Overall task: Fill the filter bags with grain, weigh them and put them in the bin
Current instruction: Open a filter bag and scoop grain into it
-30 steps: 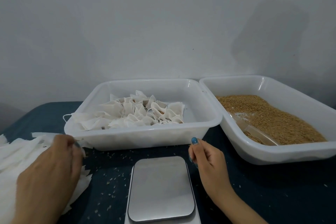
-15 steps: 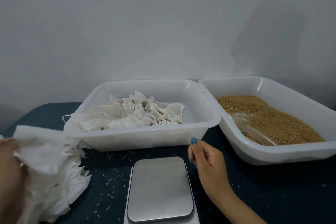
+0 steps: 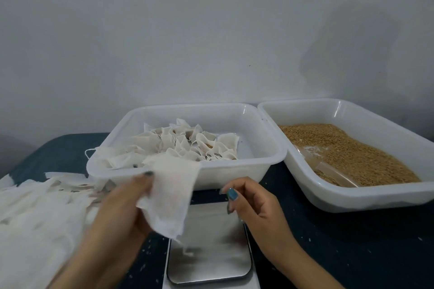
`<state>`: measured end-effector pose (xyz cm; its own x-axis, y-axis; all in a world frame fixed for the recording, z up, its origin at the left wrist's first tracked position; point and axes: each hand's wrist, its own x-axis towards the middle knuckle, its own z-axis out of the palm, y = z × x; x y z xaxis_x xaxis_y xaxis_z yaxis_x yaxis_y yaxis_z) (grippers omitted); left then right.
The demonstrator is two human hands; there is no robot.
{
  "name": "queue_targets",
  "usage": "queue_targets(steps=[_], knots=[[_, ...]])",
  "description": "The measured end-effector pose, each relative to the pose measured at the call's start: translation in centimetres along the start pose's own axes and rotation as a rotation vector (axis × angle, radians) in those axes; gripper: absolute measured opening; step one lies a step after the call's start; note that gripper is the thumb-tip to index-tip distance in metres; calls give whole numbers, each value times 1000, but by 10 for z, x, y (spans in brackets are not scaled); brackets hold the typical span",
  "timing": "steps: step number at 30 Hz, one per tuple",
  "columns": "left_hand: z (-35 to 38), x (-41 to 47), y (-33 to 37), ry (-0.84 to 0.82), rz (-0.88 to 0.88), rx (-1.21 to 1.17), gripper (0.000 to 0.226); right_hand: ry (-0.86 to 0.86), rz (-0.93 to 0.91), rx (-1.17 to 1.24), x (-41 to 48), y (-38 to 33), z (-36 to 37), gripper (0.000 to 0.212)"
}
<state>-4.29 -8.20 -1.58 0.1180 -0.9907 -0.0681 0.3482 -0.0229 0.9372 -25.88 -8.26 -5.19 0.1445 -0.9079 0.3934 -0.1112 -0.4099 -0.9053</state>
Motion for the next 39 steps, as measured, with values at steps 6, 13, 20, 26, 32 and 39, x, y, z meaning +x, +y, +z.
queue_targets(steps=[6,13,20,26,32,39], knots=[[23,-12,-28,-11,11,107,15,-8,-10,-58,-3,-3,6,28],[17,-12,-25,-138,-24,177,28,85,105,77,1,1,1,19],[17,-19,-21,-245,-11,323,41,186,123,90,2,5,0,27],[19,-20,-23,-237,-28,231,29,82,137,230,3,-2,-1,30],[19,-18,-19,-132,-14,-53,12,-192,58,27,-7,-8,5,42],[17,-17,-29,-158,70,95,20,-52,9,-5,-5,-7,5,21]])
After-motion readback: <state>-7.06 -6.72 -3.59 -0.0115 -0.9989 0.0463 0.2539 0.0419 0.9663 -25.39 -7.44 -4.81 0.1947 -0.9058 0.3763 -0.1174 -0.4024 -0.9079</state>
